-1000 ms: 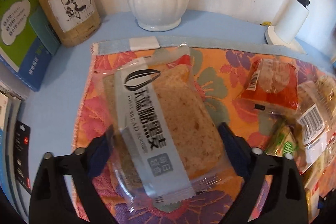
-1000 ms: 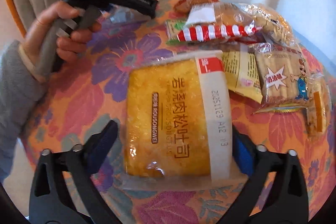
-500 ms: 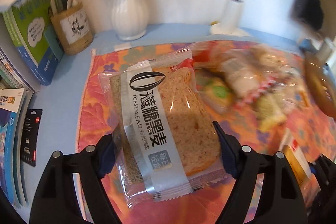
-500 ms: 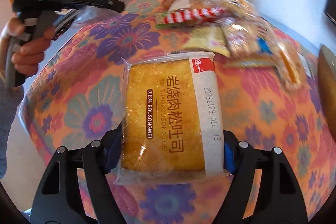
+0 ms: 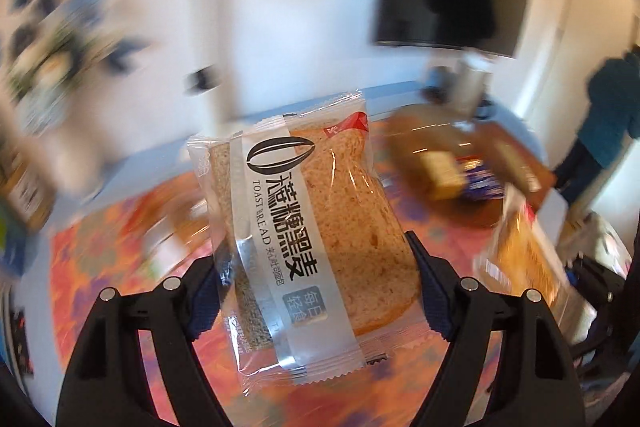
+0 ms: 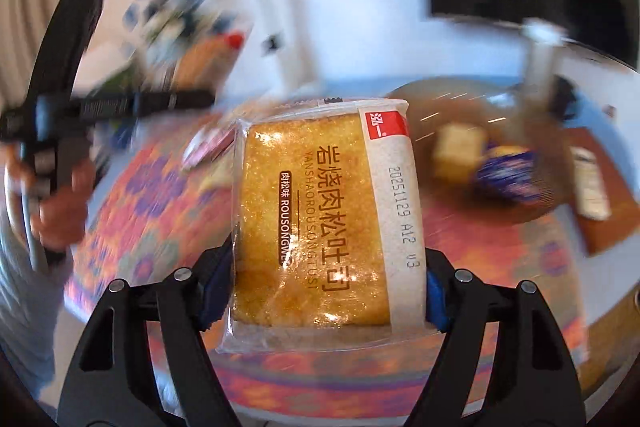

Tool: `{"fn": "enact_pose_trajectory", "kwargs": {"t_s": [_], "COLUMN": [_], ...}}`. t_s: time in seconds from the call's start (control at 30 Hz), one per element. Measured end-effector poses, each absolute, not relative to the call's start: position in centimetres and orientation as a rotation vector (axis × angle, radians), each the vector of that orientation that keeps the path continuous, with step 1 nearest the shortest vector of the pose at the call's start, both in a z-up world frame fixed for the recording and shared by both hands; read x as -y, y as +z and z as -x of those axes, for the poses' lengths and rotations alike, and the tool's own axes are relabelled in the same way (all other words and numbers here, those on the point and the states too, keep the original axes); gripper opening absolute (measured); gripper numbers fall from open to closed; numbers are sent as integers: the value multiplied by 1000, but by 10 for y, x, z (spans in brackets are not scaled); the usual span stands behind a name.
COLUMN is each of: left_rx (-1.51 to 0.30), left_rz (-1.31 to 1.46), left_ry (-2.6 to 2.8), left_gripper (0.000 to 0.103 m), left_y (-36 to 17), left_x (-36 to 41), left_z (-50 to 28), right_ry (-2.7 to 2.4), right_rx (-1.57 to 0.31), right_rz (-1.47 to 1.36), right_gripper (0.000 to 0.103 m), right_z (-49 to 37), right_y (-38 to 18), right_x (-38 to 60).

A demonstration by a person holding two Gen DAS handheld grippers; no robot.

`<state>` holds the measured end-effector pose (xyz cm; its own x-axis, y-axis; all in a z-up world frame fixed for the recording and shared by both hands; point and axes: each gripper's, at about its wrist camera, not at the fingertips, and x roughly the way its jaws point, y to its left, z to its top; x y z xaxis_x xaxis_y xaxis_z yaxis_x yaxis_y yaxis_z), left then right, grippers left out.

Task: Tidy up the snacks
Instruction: 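Carry both packs to the amber bowl and release them inside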

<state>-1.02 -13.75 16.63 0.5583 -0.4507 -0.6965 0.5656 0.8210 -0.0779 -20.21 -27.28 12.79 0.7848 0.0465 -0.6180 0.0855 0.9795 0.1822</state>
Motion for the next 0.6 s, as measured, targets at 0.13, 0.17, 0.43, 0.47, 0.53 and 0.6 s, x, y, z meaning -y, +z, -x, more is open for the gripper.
{"fn": "enact_pose_trajectory", "kwargs": {"t_s": [0.13, 0.17, 0.43, 0.47, 0.53, 0.6], "left_rx": [-788, -798, -796, -806, -828, -827], "left_rz": [-191, -196, -213, -202, -143, -103], "left_ry": [-714, -731, -753, -750, -761, -760], "left_gripper": [79, 79, 88, 92, 92, 92], "left_y": [165, 163, 140, 138, 139, 141], "left_x": [214, 230, 322, 323, 314, 292], "left_z": [-3, -6, -52, -59, -65, -63], "right_ry": [-185, -209, -184, -184, -167, -168], "right_rx": [-650, -652, -693, -701, -683, -667], "right_rz": [-348, -385, -568, -576, -566, -527], "right_gripper": [76, 76, 79, 82, 82, 82], "right_z": [183, 178, 113, 113, 119, 129], "right_y": [134, 133, 106, 103, 106, 113], "right_x": [357, 375, 459, 461, 458, 447]}}
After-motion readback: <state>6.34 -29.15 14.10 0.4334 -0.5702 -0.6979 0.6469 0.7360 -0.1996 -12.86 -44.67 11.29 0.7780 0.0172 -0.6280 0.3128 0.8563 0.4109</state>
